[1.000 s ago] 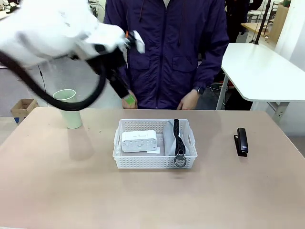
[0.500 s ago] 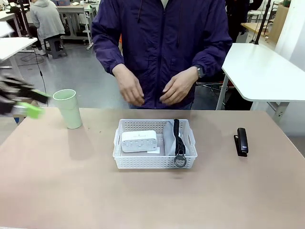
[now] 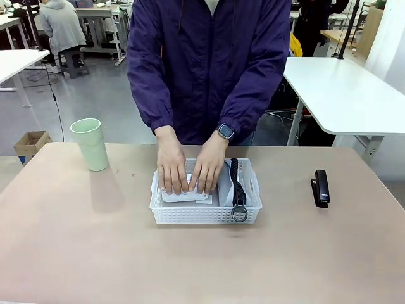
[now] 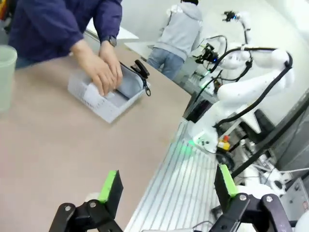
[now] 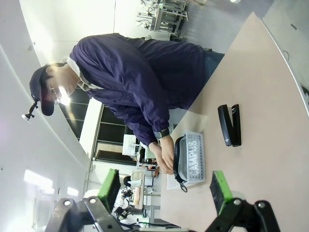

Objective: Efficiently arrange items inside the basket to fit them all.
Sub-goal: Pick up the Digital clock and place it inside the Organizing basket, then pick up the Stapler and place it inside the Organizing basket.

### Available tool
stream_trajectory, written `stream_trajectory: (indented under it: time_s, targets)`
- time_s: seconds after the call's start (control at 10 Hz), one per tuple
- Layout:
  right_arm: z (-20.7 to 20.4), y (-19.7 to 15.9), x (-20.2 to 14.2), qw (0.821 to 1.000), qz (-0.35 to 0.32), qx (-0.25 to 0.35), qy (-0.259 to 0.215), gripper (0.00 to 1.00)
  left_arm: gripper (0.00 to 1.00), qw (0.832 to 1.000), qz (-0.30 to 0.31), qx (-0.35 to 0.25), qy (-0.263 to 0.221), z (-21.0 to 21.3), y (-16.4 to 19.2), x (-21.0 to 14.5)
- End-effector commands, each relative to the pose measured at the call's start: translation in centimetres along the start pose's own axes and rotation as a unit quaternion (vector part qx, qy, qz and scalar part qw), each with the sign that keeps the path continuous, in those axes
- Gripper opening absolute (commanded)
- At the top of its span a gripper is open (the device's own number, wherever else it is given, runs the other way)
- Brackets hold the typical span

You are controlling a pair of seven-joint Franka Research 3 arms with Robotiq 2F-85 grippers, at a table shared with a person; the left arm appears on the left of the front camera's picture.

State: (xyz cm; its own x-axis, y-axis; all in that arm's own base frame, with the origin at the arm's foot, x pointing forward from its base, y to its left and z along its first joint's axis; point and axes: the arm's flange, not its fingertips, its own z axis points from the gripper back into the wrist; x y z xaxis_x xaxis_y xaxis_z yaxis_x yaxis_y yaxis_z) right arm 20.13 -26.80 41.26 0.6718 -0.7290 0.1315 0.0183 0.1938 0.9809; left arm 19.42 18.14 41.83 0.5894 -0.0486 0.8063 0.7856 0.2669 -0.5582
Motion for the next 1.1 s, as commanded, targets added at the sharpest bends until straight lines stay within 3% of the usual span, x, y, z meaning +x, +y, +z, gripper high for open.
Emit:
stream_trajectory:
  time_s: [0.0,0.1,1.0]
  targets:
    - [0.0,0.2,0.1,1.0,0.012,0.006,-0.004,1.0,1.0,0.999,0.034,-0.012,-0.025,-3.7,3.1,-1.2]
    - [0.0,0.2,0.1,1.0,0.012,0.006,-0.004,1.0,1.0,1.0,0.0,0.0,0.0,0.0,0.0,0.0]
    - [0.0,0.2,0.1,1.0,0.012,0.006,-0.004,1.0,1.0,1.0,0.0,0.0,0.0,0.0,0.0,0.0]
